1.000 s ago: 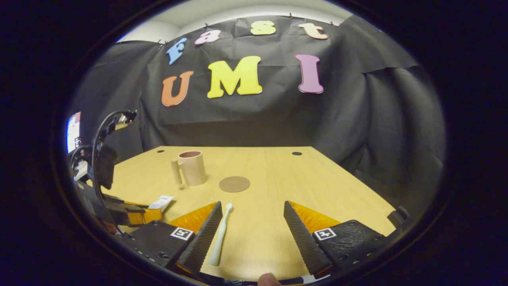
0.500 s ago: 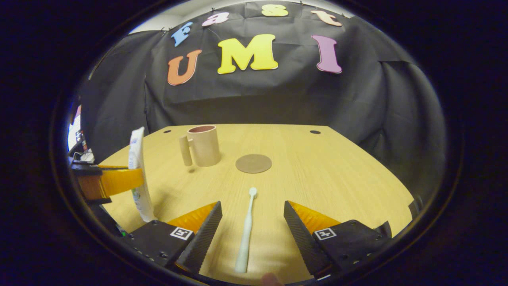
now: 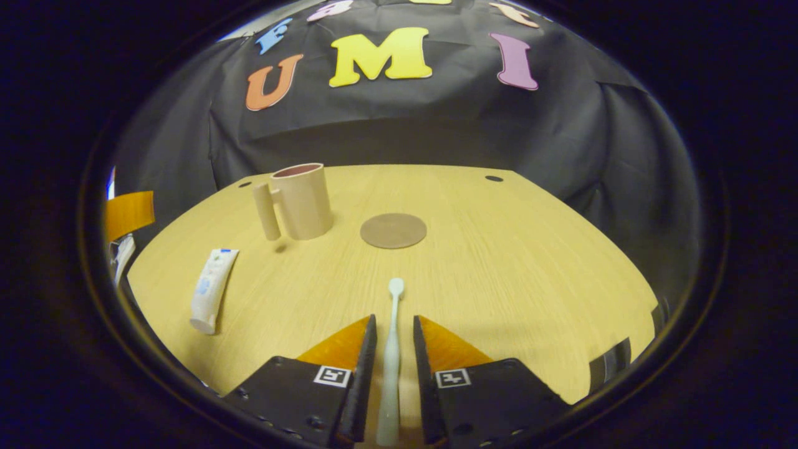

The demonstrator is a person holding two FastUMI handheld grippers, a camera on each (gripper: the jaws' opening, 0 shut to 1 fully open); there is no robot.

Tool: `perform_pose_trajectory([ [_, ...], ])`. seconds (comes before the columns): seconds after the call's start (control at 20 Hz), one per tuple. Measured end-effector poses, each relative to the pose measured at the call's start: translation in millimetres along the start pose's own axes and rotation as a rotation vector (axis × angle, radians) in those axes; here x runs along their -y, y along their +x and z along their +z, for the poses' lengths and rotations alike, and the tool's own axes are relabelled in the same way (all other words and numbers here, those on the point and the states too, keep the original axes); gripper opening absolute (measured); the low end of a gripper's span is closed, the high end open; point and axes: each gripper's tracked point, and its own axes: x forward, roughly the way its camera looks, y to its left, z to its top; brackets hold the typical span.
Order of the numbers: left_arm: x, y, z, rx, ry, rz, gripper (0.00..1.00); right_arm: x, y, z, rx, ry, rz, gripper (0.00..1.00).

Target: Put the toothbrush and toothpaste on the desktop into the cup, then pick up the cup and place it on the coaster on the desktop.

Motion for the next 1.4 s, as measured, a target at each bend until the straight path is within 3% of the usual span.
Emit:
perform_pose_trajectory([
  [0.05,1.0,2.9,-9.5,-0.031,-0.017,-0.019,0.27,-0.7,-0.5,0.7,-0.004,0.002,0.006,0.42],
  [0.1,-0.7,5.1,-22.8,-0.074,-0.041,-0.031,0.29,2.1,-0.7,2.5,-0.003,0.005,-0.005,0.36],
  [0.2,-11.9,9.4,-39.4,-0.142,-0.077,-0.006,0.77,6.8,-0.8,-0.1,-0.006,0.022,-0.015,0.59],
  [0.25,-17.4,10.4,-49.8,-0.174,-0.095,0.007,1.0,7.7,-0.8,0.9,-0.004,0.026,-0.015,0.58],
  [0.3,-18.1,14.6,-56.4,-0.198,-0.116,0.007,0.99,9.2,-1.5,-0.1,-0.005,0.028,-0.014,0.67],
  [0.5,-18.9,25.4,-74.1,-0.27,-0.131,0.026,1.0,7.6,-4.8,-2.1,-0.003,0.029,0.003,0.89],
  [0.85,-42.4,52.6,-100.4,-0.397,-0.18,0.162,1.0,9.0,-16.0,2.2,0.026,0.04,0.02,0.93],
  [1.2,-40.3,83.4,-97.6,-0.448,-0.128,0.24,0.95,17.9,-22.2,9.8,0.055,0.05,0.024,0.92],
  [1.25,-42.2,85.1,-97.2,-0.445,-0.122,0.238,0.83,17.7,-22.4,10.0,0.054,0.054,0.03,0.93],
  [1.3,-41.3,84.6,-97.7,-0.448,-0.115,0.231,0.8,17.7,-22.7,9.4,0.054,0.059,0.034,0.92],
  [1.35,-42.1,81.4,-99.4,-0.45,-0.111,0.221,0.66,17.6,-23.3,9.5,0.054,0.063,0.039,0.93],
  [1.4,-41.4,80.5,-99.7,-0.449,-0.104,0.214,0.61,16.9,-23.4,8.5,0.054,0.066,0.044,0.93],
])
